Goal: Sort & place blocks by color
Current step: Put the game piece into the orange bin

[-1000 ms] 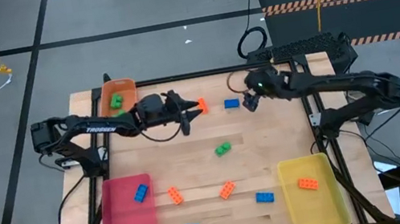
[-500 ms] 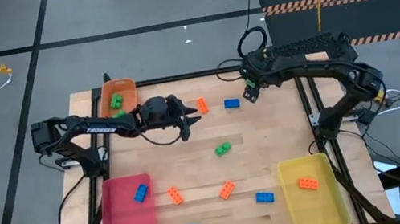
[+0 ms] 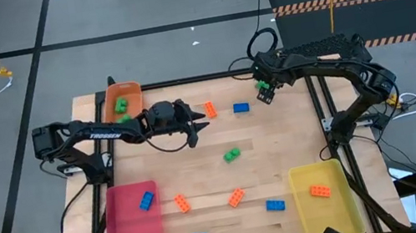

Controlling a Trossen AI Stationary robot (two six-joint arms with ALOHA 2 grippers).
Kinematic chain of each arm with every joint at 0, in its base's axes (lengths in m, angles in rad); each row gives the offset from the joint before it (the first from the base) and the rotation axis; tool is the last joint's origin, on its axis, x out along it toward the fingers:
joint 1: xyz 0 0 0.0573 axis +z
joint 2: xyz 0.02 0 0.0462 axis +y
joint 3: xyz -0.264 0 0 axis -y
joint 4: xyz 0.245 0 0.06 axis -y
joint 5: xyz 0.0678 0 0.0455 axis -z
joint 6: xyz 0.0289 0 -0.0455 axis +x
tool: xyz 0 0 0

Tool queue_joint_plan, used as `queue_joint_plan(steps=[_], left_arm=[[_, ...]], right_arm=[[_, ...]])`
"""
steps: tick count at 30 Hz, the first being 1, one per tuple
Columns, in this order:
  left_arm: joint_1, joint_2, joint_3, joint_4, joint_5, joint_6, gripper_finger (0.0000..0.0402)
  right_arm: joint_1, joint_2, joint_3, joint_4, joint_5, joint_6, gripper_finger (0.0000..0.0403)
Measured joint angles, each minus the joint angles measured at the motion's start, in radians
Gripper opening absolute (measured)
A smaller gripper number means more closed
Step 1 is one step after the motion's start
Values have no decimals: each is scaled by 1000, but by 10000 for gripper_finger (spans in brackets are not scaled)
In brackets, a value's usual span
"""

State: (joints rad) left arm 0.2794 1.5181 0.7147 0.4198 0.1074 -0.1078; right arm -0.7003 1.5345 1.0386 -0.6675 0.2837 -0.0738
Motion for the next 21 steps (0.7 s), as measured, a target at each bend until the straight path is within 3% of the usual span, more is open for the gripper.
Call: queue_joint_plan(steps=[21], left_arm=[[-7, 0, 0, 2, 0, -5, 170]], right_arm=[[-54, 1, 0, 33, -54, -17, 306]])
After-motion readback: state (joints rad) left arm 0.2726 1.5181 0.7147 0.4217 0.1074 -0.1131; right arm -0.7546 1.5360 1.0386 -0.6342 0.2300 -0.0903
